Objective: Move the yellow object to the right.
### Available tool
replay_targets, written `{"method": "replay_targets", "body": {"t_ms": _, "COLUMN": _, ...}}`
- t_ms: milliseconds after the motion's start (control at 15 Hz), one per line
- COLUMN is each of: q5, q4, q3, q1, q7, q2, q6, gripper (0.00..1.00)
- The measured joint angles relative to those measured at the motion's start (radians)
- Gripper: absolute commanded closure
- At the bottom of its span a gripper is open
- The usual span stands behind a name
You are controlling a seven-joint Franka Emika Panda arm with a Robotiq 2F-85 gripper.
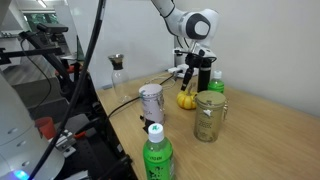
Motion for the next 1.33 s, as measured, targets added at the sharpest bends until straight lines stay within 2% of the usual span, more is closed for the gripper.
{"method": "replay_targets", "body": {"t_ms": 67, "q5": -0.003, "q4": 0.000, "q3": 0.000, "q1": 0.003, "q7": 0.007, "q2": -0.002, "q6": 0.014, "gripper": 0.02}}
{"method": "replay_targets", "body": {"t_ms": 133, "q5": -0.004, "q4": -0.001, "q3": 0.000, "q1": 0.006, "q7": 0.013, "q2": -0.006, "q6": 0.024, "gripper": 0.00}}
{"method": "replay_targets", "body": {"t_ms": 533, "q5": -0.016, "q4": -0.066, "q3": 0.001, "q1": 0.046, "q7": 0.020, "q2": -0.103, "q6": 0.065, "gripper": 0.00}}
{"method": "replay_targets", "body": {"t_ms": 1133, "q5": -0.055, "q4": -0.331, "q3": 0.030, "q1": 0.116, "q7": 0.020, "q2": -0.323, "q6": 0.217, "gripper": 0.00}}
{"method": "replay_targets", "body": {"t_ms": 1333, "q5": -0.055, "q4": -0.361, "q3": 0.031, "q1": 0.116, "q7": 0.020, "q2": -0.344, "q6": 0.239, "gripper": 0.00}}
